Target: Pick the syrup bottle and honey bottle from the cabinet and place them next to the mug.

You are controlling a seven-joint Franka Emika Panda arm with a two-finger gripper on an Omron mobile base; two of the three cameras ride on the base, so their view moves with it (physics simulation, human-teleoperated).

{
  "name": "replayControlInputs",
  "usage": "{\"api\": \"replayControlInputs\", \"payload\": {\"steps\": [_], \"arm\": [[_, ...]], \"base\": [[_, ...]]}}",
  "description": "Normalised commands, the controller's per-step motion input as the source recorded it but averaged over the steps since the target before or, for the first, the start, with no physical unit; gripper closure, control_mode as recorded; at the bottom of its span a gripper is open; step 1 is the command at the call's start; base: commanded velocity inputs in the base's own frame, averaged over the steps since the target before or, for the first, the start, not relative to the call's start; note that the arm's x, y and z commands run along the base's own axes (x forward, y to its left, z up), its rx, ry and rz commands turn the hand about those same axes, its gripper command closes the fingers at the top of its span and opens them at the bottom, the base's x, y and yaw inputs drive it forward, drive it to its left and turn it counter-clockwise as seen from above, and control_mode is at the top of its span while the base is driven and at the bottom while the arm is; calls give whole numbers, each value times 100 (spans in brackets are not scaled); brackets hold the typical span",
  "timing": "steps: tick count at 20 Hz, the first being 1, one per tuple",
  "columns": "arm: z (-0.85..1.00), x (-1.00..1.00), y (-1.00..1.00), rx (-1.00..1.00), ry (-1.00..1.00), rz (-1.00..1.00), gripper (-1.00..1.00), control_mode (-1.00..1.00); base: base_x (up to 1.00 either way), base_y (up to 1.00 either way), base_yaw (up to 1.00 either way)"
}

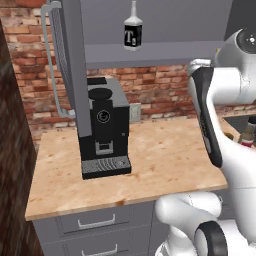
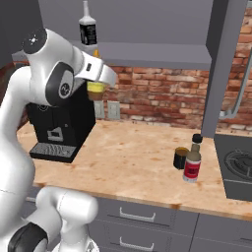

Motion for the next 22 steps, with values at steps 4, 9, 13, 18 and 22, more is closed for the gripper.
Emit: {"api": "replayControlInputs", "payload": {"steps": [4, 9, 13, 18, 22], "arm": [[-21, -24, -12, -1, 0, -41, 100, -100], [-22, -1, -21, 0, 0, -49, 100, -100], [-28, 0, -21, 0, 0, -42, 100, -100], [-37, 6, -9, 0, 0, -26, 100, -100], [-31, -1, -2, 0, 0, -19, 100, -100]], "base": [[0, 0, 0], [0, 0, 0], [0, 0, 0], [0, 0, 0], [0, 0, 0]]}}
